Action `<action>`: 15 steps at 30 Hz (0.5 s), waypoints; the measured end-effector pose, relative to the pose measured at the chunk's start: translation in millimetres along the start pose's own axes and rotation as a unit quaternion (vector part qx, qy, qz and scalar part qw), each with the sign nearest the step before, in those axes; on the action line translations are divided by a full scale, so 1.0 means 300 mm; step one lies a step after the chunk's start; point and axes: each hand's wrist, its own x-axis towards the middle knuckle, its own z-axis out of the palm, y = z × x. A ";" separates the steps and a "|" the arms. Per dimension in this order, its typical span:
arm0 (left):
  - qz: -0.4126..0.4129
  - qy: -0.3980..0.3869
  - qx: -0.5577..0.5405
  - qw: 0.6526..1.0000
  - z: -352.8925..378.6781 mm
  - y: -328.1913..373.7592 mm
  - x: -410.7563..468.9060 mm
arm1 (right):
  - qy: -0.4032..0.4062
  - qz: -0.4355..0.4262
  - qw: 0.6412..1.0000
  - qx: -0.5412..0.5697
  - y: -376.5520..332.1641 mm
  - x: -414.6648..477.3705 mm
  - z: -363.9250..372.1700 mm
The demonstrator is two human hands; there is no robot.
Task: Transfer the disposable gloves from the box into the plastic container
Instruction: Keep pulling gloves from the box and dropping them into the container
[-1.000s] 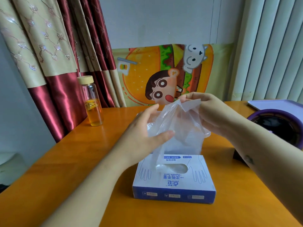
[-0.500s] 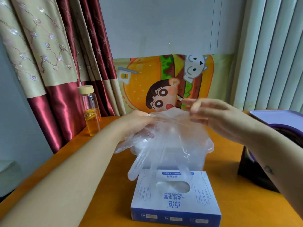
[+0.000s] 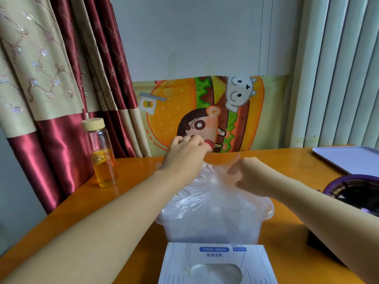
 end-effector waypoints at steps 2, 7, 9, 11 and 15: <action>0.101 -0.004 -0.049 0.994 -0.012 0.016 -0.027 | -0.018 0.010 1.000 -0.022 0.013 0.009 0.030; 0.057 -0.276 -0.048 0.958 0.071 0.003 -0.063 | -0.036 0.007 0.994 -0.099 0.009 0.037 0.076; 0.040 -0.334 -0.025 0.941 0.115 -0.014 -0.066 | -0.040 -0.008 0.988 -0.152 0.006 0.047 0.090; 0.026 -0.369 -0.024 0.929 0.147 -0.020 -0.069 | -0.058 -0.031 0.973 -0.219 -0.002 0.046 0.092; 0.010 -0.410 -0.030 0.912 0.183 -0.019 -0.072 | -0.152 -0.038 0.939 -0.307 -0.021 0.045 0.086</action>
